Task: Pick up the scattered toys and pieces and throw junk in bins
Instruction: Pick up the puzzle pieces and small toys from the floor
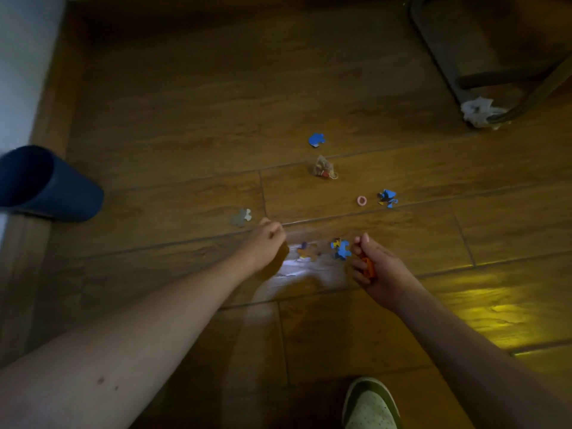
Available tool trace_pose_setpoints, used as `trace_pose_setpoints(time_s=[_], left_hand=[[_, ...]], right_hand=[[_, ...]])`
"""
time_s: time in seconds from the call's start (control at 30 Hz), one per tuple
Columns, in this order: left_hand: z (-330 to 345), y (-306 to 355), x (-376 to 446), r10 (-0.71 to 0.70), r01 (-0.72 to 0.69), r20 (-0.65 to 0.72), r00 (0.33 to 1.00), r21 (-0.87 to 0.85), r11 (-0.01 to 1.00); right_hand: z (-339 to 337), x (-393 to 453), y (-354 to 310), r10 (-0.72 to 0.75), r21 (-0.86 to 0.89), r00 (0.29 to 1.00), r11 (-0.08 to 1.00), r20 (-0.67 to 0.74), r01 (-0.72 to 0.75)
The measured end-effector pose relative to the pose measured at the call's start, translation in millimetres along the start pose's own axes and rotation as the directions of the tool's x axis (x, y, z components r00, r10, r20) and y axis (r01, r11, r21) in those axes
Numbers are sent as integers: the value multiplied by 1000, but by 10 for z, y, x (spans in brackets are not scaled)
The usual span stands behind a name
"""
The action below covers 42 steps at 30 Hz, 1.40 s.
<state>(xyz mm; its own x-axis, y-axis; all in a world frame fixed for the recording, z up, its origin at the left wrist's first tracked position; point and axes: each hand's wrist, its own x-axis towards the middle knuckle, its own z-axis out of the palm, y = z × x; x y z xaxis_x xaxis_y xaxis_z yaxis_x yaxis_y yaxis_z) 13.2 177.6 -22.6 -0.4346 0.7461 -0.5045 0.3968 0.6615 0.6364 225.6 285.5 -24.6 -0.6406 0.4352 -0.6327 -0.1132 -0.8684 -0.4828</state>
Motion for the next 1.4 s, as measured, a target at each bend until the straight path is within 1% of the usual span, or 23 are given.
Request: trace_pose_setpoints(time_s=[0.03,0.13,0.3,0.37,0.43,0.47,0.53,0.63,0.67,0.7,0.77,0.8,0.83,0.9,0.97,1.07,1.17,1.23,1.3,1.33,1.4], left_hand=[[-69,-34,14,-26,26,-29,999,13,1000],[-215,-97,9,-71,86,-88,994,187,979],[-365,-226,99,-21,88,-228,973,288,954],[-397,-294,147,-35,92,-159,987,365,927],[-414,-344,174,-76,113,-93,993,510,853],[-411,-366,181,-92,115,-69,993,554,825],[-381,-410,214,-99,120,-69,993,560,819],[-359,-428,246,-75,138,-152,986,468,873],[-364,-430,256,-84,150,-166,983,440,885],[-370,-427,265,-104,170,-176,979,418,893],[-394,-423,292,-163,226,-185,969,406,885],[-409,-418,305,-183,245,-186,965,404,882],[-425,-408,313,-193,254,-186,963,398,882],[-453,-398,334,-207,267,-191,960,388,882],[-475,-401,349,-218,286,-210,953,385,878],[-510,-405,341,-222,291,-213,951,383,877],[-480,-408,291,-211,268,-182,960,388,882],[-426,-410,243,-186,244,-192,964,346,906],[-349,-383,197,-129,182,-188,974,302,936],[-296,-342,180,-98,141,-159,983,295,945],[-157,-193,133,-29,42,-51,998,273,961]], right_hand=[[23,28,7,4,-25,1000,1000,6,-4],[106,100,27,19,-100,1000,995,-18,-21],[89,209,56,-2,-257,994,966,-110,-27],[37,242,71,-21,-344,990,939,-142,-29],[7,243,75,-38,-437,985,899,-170,-41],[-6,241,69,-49,-482,982,875,-181,-45],[-43,248,57,-90,-552,973,833,-214,-44],[-134,285,78,-175,-663,949,747,-263,-45],[-161,293,85,-219,-721,941,692,-259,-38],[-186,298,83,-275,-797,931,603,-242,-30],[-212,290,62,-372,-935,914,354,-162,-22],[-209,277,49,-385,-969,914,247,-126,-29],[-202,264,44,-385,-986,918,166,-96,-34],[-190,262,38,-354,-998,934,53,-59,-43],[-169,284,43,-323,-997,945,-38,-49,-65],[-140,324,51,-310,-986,950,-144,-33,-81],[-100,355,25,-316,-981,947,-160,-53,-109],[-76,387,5,-317,-982,943,-122,-98,-143],[-56,415,-13,-326,-984,937,-75,-129,-161],[-59,431,-20,-332,-985,934,-60,-133,-162],[-76,444,-39,-337,-987,932,-44,-132,-156]])
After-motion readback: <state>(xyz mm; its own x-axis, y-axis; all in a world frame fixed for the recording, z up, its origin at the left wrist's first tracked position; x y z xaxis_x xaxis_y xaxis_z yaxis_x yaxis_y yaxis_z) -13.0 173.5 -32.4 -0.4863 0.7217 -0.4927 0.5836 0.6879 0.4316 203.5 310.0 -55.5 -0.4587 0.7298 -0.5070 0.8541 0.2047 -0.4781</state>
